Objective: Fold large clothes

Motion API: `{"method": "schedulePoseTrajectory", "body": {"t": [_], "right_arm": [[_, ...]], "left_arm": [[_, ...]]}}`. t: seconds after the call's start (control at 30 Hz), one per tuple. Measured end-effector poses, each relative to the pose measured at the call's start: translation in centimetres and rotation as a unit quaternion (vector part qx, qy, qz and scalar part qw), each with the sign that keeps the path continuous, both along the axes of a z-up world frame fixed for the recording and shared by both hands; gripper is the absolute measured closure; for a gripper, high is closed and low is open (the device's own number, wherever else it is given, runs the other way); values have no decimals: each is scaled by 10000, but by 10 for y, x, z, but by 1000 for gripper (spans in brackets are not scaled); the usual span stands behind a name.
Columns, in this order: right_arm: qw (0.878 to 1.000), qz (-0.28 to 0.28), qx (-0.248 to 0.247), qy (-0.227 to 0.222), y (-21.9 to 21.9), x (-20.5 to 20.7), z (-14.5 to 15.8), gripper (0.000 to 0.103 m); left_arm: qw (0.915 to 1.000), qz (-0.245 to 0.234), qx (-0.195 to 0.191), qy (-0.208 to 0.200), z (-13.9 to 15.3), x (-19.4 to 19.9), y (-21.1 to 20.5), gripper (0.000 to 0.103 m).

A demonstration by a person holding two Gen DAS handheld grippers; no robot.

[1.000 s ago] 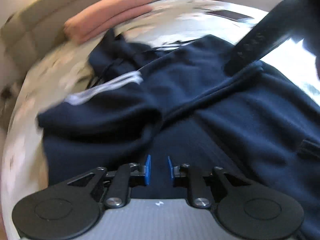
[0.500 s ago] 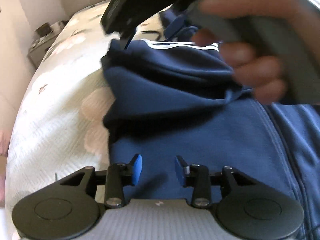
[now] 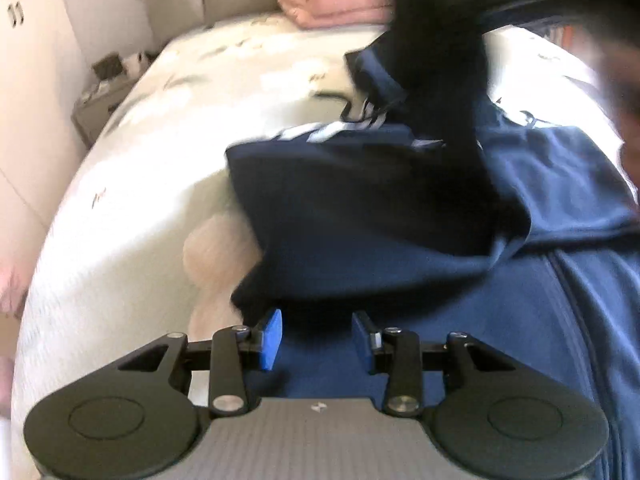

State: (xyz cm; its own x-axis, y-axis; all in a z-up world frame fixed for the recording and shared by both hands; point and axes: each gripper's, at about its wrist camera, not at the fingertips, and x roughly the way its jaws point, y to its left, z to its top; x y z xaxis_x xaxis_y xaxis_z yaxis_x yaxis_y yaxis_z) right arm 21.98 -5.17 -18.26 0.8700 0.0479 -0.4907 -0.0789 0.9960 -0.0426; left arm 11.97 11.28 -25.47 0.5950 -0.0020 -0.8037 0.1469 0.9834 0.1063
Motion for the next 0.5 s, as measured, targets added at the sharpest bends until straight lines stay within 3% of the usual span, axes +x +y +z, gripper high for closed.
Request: {"method": "schedulePoseTrajectory", "body": {"t": [0.07, 0.1, 0.17, 0.2, 0.23, 0.27, 0.3, 0.33, 0.37, 0.4, 0.5], "right_arm": [[9966, -685, -313, -322, -45, -16, 15, 88], [9935, -1073, -275, -274, -70, -22, 17, 87], [9854, -1703, -28, 69, -119, -34, 5, 75], [9812, -1883, 110, 409, -141, -36, -12, 48], [9757, -1944, 225, 991, -163, -34, -38, 37], [9631, -2007, 264, 1772, -182, -29, -68, 52], [9441, -2264, 330, 2374, -198, -29, -91, 77], [9316, -2454, 699, 2587, -215, -37, -101, 77], [9333, -2453, 1127, 2368, -225, -49, -97, 76], [9386, -2423, 1171, 2158, -225, -56, -87, 73], [9650, -2010, 421, 1631, -199, -55, -60, 73]], "left_arm": [[9999, -97, -64, -96, 2, 6, -7, 62], [9998, -150, -103, -124, 3, 9, -11, 61], [9994, -268, -144, -157, 2, 15, -20, 61], [9993, -316, -150, -165, 0, 19, -25, 61], [9992, -343, -132, -157, -2, 21, -29, 61], [9993, -345, -55, -129, -5, 25, -33, 61], [9994, -327, 32, -130, -5, 29, -36, 61], [9993, -313, 60, -185, -2, 31, -38, 61], [9992, -319, 10, -259, 2, 33, -38, 61], [9989, -331, -74, -310, 7, 36, -37, 61], [9980, -419, -290, -381, 13, 52, -41, 61]]}}
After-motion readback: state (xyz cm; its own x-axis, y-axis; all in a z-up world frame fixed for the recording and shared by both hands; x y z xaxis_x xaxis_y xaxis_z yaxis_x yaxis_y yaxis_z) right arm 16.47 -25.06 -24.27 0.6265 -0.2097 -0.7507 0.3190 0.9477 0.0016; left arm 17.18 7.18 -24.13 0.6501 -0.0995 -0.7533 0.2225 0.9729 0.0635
